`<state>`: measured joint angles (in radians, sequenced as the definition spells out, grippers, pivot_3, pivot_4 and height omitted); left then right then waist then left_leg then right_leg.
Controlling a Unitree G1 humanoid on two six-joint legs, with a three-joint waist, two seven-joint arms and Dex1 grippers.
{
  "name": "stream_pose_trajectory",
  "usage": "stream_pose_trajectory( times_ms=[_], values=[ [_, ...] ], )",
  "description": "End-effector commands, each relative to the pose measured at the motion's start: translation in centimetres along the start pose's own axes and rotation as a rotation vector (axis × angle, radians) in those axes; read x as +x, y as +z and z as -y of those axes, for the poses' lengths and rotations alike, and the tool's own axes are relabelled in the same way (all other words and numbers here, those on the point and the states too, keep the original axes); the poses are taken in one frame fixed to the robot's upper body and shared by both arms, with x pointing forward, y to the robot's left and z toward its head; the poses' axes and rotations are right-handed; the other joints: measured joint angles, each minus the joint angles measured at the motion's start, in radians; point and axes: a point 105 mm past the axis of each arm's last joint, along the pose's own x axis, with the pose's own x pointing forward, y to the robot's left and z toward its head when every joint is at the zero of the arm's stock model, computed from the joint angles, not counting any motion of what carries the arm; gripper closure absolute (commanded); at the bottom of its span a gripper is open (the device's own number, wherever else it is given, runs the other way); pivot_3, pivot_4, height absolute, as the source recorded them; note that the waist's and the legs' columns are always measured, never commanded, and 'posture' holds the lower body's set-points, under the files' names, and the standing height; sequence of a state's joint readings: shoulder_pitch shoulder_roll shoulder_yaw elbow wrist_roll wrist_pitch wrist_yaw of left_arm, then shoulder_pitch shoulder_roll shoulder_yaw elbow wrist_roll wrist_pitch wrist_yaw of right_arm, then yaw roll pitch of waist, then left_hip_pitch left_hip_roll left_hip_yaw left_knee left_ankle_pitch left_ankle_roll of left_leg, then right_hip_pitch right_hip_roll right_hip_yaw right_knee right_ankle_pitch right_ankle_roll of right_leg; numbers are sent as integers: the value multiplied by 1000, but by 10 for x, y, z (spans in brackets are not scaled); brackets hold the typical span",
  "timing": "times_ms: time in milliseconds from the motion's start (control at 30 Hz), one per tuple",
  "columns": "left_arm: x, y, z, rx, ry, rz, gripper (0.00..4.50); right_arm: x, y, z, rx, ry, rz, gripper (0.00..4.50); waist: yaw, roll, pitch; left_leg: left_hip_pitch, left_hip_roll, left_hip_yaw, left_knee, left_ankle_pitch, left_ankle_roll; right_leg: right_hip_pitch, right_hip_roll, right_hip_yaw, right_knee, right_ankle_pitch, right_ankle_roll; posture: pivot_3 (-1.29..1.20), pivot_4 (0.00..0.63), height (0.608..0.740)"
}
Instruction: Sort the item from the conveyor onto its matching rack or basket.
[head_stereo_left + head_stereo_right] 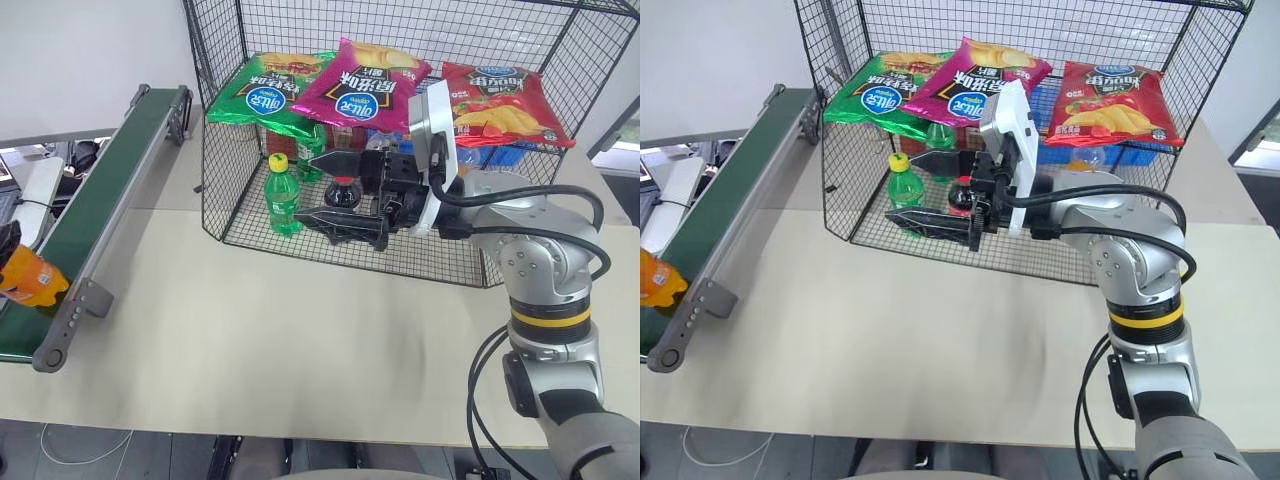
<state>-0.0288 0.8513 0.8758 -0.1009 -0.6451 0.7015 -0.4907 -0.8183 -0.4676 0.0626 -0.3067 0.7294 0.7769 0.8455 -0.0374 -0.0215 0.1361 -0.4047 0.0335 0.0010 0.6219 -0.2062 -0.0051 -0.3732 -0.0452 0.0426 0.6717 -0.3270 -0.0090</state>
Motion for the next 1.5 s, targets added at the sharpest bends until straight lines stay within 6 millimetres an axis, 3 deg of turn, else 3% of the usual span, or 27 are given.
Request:
stream_pose_trajectory(
  times_ms=[33, 267, 500, 800, 1000, 1500],
  values=[
    [-4, 56, 31, 64, -152, 112, 1698, -8, 14, 0, -56, -2, 22, 0, -2, -3, 1, 0, 0, 0, 0, 0, 0, 0, 0, 0, 0, 0, 0, 0, 150, 740],
    [-3, 82, 108, -23, -571, 75, 1698, -16, -1, -2, -49, 13, -35, 0, -4, -2, 2, 0, 0, 0, 0, 0, 0, 1, 1, 0, -1, 0, 0, 0, 150, 740],
    [2, 85, 176, -13, -952, 26, 1698, -19, -8, -7, 15, 43, -65, 0, -7, -1, 3, 0, -1, 1, 0, 0, 0, 0, 7, 0, 0, 0, 0, 0, 150, 740],
    [2, 97, 258, 12, -1349, 83, 1698, 1, -14, -19, 145, 100, -33, 0, -3, 0, 3, -1, -1, 3, 3, 0, 0, 0, 19, 1, 1, 0, 0, 0, 150, 740],
    [0, 92, 284, 52, -1478, 93, 1698, 13, -18, -18, 213, 110, 0, 0, -5, 1, 4, 0, 0, 3, 3, 0, 0, 0, 21, 2, 2, 0, 0, 0, 150, 740],
    [0, 102, 300, 54, -1529, 138, 1698, 35, -19, -23, 221, 122, 35, 0, -4, 2, 4, -1, 0, 2, 4, 0, 0, -1, 22, 2, 4, 0, 1, 0, 150, 740]
  ],
)
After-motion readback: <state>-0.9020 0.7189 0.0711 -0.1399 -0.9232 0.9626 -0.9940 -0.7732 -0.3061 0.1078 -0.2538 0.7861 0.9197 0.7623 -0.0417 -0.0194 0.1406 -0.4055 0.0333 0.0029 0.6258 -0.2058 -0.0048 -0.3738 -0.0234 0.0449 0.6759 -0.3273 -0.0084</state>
